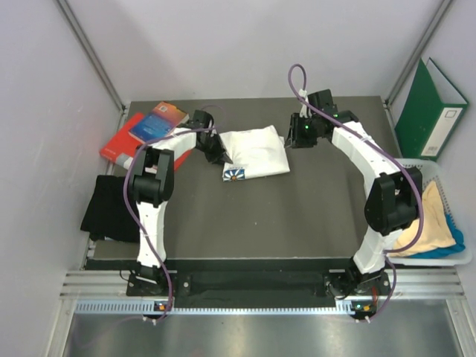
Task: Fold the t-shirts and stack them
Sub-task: Put the neatly folded tshirt into the corner of the board with the left arm
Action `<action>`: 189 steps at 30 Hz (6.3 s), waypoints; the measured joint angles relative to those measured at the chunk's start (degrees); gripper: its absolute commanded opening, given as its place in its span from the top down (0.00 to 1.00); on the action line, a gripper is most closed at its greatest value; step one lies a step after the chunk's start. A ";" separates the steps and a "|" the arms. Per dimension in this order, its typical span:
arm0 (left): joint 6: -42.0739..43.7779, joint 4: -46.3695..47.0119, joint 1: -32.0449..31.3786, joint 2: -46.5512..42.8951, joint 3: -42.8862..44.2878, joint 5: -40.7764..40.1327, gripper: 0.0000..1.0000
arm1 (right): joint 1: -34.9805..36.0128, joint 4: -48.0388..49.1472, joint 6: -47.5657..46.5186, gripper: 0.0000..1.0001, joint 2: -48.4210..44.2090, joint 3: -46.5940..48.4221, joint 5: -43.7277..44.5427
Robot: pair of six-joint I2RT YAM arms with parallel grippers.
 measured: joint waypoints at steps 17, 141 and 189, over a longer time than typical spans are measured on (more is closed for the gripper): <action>11.10 -27.43 2.38 -25.38 -11.54 -20.83 1.00 | 0.00 -3.04 -3.32 0.65 -4.90 -4.33 -3.04; 11.17 -17.70 41.13 -68.35 -48.15 -5.51 0.22 | 4.74 -8.66 -8.39 0.62 7.96 -2.97 -9.05; 8.59 -17.62 69.16 -47.34 -45.24 8.85 1.00 | 6.47 -7.13 -7.96 0.61 8.22 -6.08 -9.99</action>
